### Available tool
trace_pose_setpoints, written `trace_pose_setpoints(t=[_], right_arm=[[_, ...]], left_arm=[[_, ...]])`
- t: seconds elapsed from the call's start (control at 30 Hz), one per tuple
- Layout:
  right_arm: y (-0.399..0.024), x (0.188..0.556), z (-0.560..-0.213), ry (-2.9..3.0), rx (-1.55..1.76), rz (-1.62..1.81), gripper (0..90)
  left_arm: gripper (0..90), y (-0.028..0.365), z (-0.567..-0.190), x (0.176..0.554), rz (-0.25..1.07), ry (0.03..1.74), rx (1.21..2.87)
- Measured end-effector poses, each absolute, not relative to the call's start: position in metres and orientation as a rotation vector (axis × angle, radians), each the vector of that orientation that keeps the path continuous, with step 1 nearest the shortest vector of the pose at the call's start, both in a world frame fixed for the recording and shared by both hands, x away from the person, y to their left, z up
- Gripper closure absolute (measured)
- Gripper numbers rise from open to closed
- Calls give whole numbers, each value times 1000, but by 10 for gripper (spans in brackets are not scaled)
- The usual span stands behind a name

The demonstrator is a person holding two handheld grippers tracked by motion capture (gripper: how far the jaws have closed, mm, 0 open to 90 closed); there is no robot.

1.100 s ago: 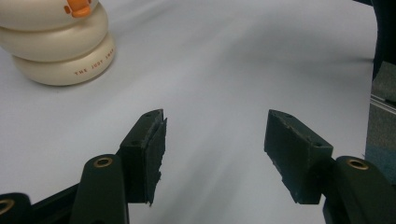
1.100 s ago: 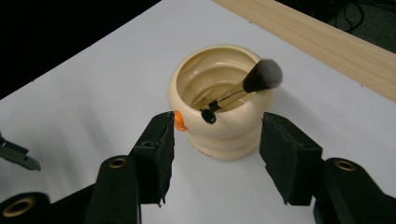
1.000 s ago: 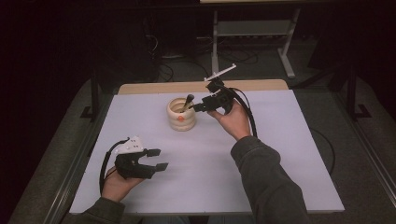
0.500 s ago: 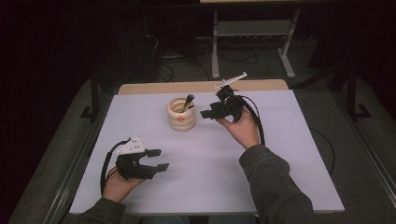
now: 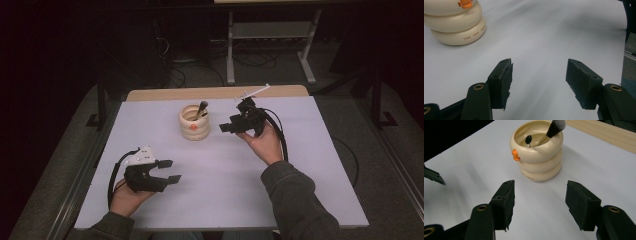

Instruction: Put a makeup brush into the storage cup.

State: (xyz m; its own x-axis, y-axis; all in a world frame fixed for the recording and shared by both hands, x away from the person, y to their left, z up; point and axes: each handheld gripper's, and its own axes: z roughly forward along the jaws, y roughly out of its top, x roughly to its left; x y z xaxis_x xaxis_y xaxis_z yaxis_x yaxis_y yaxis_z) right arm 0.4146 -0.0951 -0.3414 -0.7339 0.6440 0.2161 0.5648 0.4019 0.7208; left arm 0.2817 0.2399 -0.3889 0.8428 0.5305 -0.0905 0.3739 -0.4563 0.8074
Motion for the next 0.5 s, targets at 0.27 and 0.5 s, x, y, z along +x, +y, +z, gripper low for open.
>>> trace_pose_setpoints(t=[0.27, 0.5], right_arm=[[-100, 408, -343, 2537, 1128, 1278, 396], [-104, 403, -347, 2541, 1144, 1272, 389]], left_arm=[[374, 239, -389, 281, 211, 670, 2082], [374, 238, -390, 281, 210, 670, 2081]])
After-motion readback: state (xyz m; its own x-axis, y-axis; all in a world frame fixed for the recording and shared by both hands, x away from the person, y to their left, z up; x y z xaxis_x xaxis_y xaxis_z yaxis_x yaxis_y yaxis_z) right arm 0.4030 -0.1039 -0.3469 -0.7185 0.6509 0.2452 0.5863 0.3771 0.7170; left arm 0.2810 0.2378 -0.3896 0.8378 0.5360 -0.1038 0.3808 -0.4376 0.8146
